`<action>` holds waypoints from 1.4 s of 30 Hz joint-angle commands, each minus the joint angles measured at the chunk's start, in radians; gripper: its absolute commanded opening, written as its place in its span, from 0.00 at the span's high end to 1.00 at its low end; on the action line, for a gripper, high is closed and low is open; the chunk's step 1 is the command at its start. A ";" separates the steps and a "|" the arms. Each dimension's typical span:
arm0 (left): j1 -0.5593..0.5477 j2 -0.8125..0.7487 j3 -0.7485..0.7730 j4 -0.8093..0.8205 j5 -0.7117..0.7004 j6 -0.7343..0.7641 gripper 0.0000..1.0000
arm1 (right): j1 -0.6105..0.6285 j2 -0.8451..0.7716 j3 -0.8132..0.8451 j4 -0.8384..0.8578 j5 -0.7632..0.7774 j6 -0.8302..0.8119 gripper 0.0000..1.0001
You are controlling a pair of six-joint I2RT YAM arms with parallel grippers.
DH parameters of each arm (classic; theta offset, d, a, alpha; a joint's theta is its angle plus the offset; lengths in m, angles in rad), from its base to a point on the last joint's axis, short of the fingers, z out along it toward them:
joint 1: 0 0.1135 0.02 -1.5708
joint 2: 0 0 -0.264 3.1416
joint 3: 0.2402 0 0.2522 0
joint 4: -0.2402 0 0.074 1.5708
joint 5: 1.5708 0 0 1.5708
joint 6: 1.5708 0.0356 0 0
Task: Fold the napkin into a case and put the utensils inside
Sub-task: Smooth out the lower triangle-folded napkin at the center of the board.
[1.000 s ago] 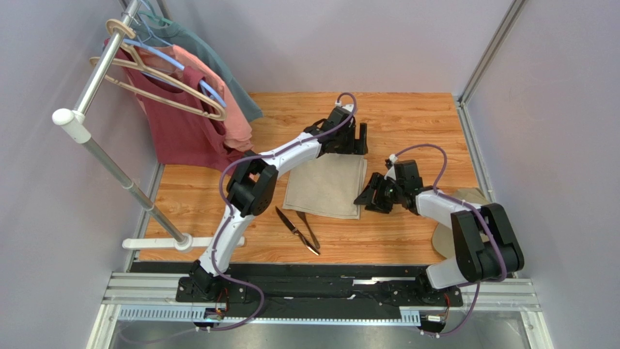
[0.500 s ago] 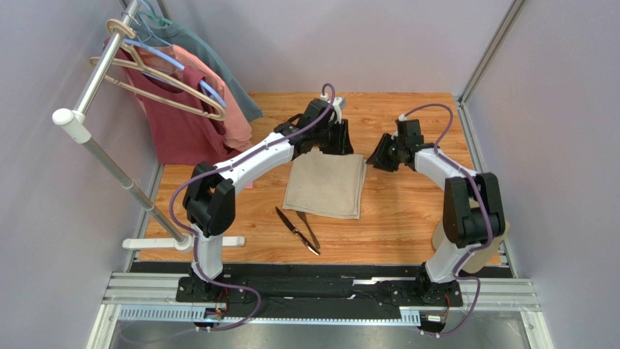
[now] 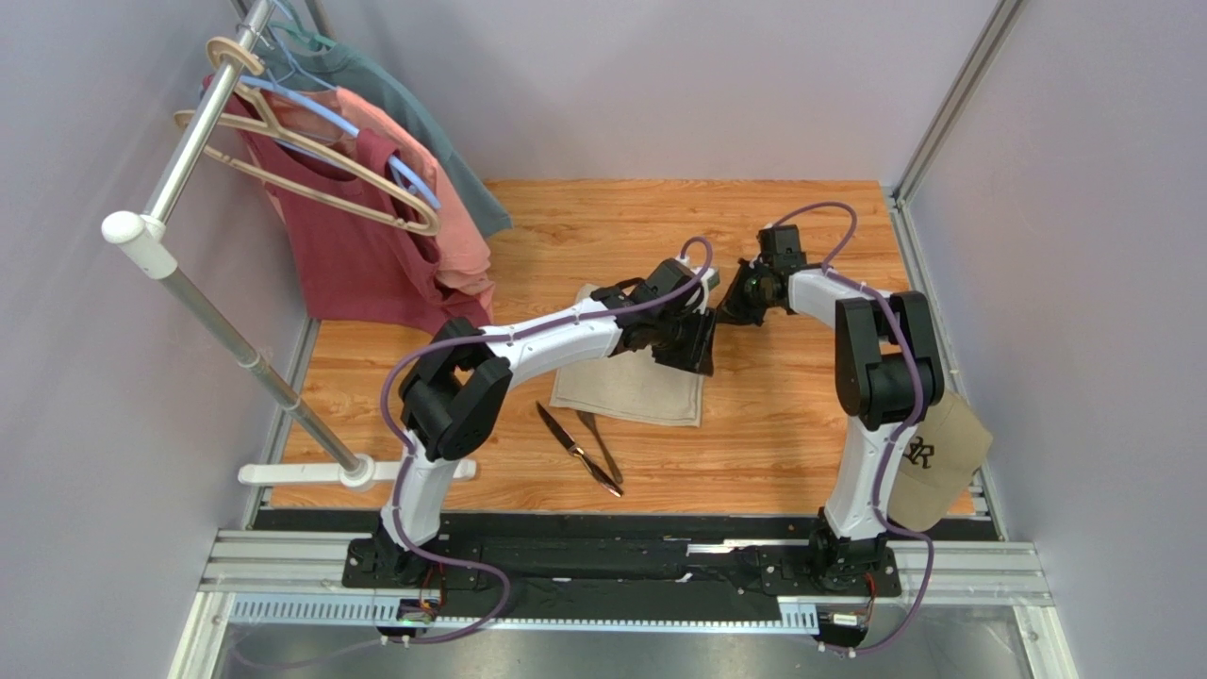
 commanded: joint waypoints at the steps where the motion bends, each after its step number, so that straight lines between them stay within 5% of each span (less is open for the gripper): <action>1: -0.003 0.011 -0.012 0.041 0.010 0.007 0.53 | -0.008 0.034 0.019 0.011 0.017 0.005 1.00; 8: -0.026 0.007 -0.121 0.065 -0.027 0.028 0.63 | -0.014 0.074 0.069 -0.016 0.026 -0.034 1.00; 12: -0.026 -0.059 -0.117 0.056 -0.056 0.034 0.57 | -0.015 0.036 0.091 -0.053 0.018 -0.067 1.00; 18: -0.010 -0.044 0.055 0.001 -0.141 -0.001 0.53 | -0.018 -0.011 0.094 -0.076 0.001 -0.062 0.99; 28: 0.060 0.284 0.524 -0.134 -0.364 0.028 0.62 | -0.052 0.005 0.089 -0.027 -0.085 -0.034 1.00; 42: 0.076 0.374 0.497 0.034 -0.387 -0.079 0.69 | -0.058 0.019 0.066 0.045 -0.148 0.009 1.00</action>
